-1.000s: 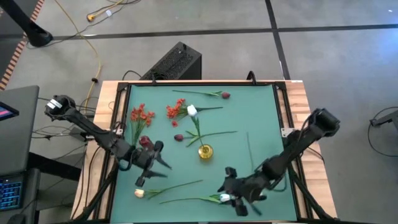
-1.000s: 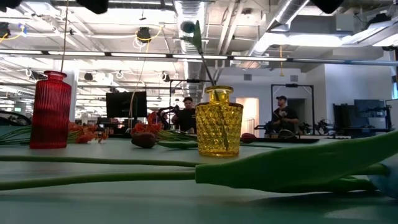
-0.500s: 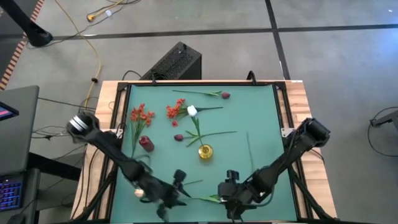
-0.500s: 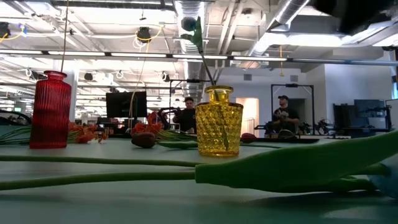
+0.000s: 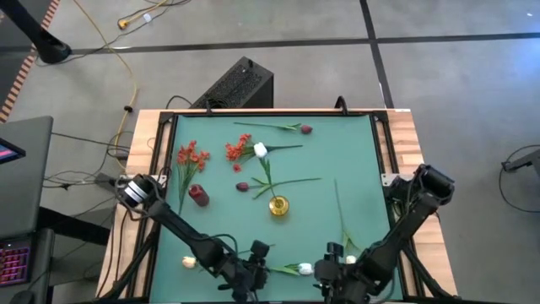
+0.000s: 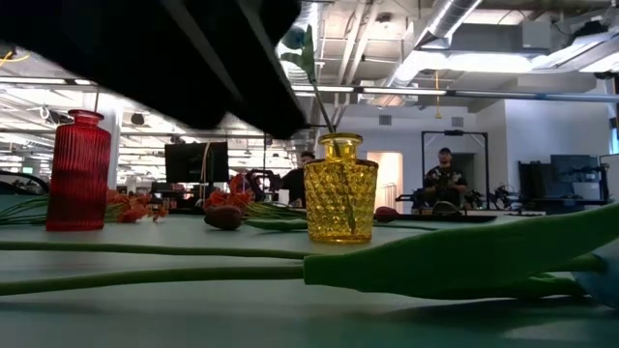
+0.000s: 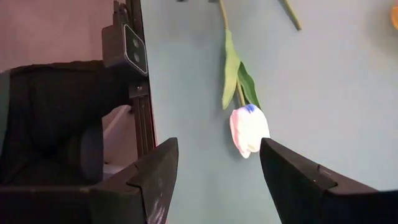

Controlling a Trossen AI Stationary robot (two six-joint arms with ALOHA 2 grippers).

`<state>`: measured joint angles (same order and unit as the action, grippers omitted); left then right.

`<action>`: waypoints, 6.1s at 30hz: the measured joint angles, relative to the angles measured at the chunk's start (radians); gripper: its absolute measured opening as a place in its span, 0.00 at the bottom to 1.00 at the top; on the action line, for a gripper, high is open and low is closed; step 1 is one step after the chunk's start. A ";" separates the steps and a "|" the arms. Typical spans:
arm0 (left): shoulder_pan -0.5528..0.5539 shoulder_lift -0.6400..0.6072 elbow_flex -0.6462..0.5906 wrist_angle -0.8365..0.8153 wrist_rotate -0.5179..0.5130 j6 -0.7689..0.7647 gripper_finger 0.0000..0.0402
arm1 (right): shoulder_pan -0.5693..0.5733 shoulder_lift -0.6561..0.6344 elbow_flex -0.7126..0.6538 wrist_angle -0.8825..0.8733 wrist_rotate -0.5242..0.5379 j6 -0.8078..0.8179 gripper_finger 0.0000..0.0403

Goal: Sort flowers into vase by color
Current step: Put the white flower into the yellow vase

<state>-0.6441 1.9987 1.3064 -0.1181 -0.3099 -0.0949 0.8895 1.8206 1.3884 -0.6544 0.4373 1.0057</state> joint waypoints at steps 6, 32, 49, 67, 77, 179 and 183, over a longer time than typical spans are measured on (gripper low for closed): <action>0.012 0.000 -0.002 -0.078 -0.062 -0.154 0.35 | 0.037 0.000 0.000 0.000 0.058 0.047 0.63; 0.052 -0.004 -0.236 0.188 0.128 -0.200 0.05 | 0.086 -0.001 0.000 -0.006 0.185 0.068 0.63; 0.021 -0.094 -0.257 0.334 -0.141 0.032 0.00 | 0.152 -0.023 -0.001 -0.011 0.373 0.006 0.63; 0.031 -0.341 -0.642 1.276 -0.090 0.201 0.00 | 0.056 -0.034 -0.088 -0.003 0.492 -0.018 0.63; 0.045 -0.340 -0.709 1.559 -0.011 0.241 0.00 | -0.249 -0.034 -0.105 0.386 0.000 -0.582 0.63; 0.137 -0.524 -0.889 1.656 0.071 0.302 0.00 | -0.518 0.081 -0.103 1.262 -0.050 -1.111 0.54; 0.159 -0.524 -0.889 1.647 0.070 0.276 0.00 | -0.536 0.084 -0.103 1.265 -0.058 -1.111 0.54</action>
<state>-0.4851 1.4746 0.4171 1.5293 -0.2401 0.1807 0.3538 1.9045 1.2850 0.6102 0.3795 -0.1055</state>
